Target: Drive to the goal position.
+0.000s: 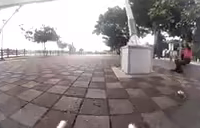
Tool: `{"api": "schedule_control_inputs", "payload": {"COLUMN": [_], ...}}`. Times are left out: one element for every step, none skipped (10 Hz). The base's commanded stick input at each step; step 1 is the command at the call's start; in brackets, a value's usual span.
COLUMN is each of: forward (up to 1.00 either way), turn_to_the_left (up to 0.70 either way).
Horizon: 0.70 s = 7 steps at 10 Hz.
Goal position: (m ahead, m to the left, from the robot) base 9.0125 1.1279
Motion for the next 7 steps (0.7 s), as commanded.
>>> {"api": "schedule_control_inputs", "payload": {"forward": [0.70, 0.70, 0.70, 0.70, 0.70, 0.70, 0.70], "turn_to_the_left": [0.01, 0.03, 0.19, 0.35, 0.10, 0.01, 0.01]}}
